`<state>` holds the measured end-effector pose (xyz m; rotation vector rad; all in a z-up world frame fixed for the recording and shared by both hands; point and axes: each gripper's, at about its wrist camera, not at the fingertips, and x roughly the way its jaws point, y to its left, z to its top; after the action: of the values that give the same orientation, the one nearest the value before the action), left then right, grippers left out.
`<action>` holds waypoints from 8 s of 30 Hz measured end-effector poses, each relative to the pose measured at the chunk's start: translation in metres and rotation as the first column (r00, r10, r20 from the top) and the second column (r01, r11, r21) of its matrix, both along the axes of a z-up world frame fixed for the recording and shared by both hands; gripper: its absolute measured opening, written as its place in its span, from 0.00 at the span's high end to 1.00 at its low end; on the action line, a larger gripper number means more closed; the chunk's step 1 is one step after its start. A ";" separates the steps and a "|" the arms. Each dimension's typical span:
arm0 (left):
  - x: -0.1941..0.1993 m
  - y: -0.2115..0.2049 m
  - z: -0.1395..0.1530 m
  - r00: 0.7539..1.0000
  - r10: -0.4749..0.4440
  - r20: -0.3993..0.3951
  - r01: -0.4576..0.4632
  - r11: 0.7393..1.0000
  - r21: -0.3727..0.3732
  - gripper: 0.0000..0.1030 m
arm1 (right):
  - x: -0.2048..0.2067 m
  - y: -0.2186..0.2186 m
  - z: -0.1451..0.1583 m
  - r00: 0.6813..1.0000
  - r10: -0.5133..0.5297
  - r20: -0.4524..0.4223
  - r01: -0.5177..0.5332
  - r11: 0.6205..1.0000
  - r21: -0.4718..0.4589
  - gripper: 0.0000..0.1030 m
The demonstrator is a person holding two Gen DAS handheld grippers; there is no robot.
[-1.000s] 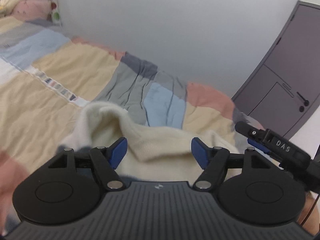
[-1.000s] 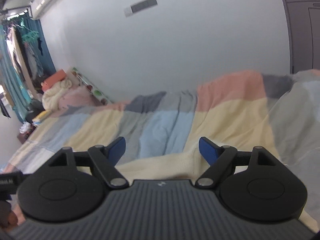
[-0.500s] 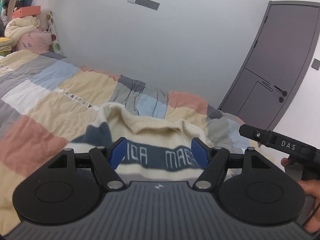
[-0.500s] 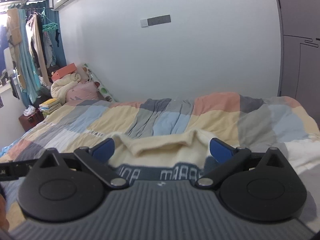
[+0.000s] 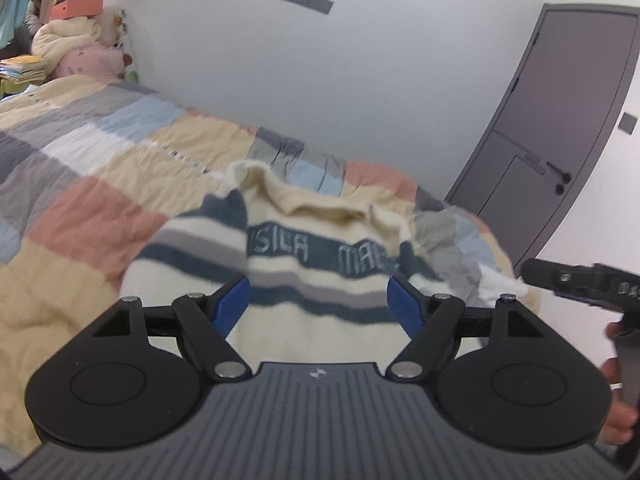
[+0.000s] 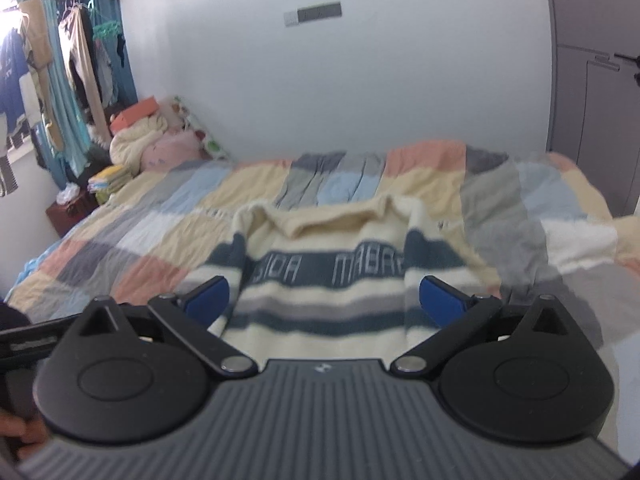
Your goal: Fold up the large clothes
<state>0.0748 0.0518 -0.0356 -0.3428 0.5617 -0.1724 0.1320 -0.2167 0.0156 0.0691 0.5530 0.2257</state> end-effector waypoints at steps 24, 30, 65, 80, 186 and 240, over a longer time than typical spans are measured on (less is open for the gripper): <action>-0.001 0.030 -0.072 0.973 0.075 -0.218 -0.057 0.995 0.086 0.23 | -0.053 0.065 0.025 0.959 0.064 -0.276 -0.075 0.997 -0.029 0.00; 0.000 0.023 -0.079 0.965 0.061 -0.253 -0.034 0.993 0.109 0.23 | -0.052 0.066 0.037 0.963 0.058 -0.262 -0.076 0.995 -0.058 0.00; 0.049 0.062 -0.096 0.928 0.203 -0.313 -0.160 0.975 0.157 0.92 | 0.010 0.069 0.020 0.964 -0.014 -0.265 -0.035 0.983 -0.178 0.00; 0.176 0.238 -0.034 0.876 0.434 -0.210 -0.361 0.879 0.312 0.93 | 0.044 0.091 -0.029 0.941 -0.009 -0.338 -0.042 0.989 -0.141 0.00; 0.155 -0.031 -0.153 0.965 -0.167 -0.200 0.169 0.986 -0.005 0.47 | 0.117 -0.151 -0.089 0.815 -0.572 -0.096 0.579 0.799 0.160 0.83; 0.125 -0.005 -0.149 0.961 -0.147 -0.236 0.045 0.921 -0.388 0.47 | 0.068 -0.288 -0.171 0.449 -0.779 -0.439 0.893 0.382 0.237 0.35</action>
<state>0.1997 0.0466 -0.1842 -0.7239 0.8094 -0.3373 0.1997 -0.5045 -0.1549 0.8472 0.6522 -0.7260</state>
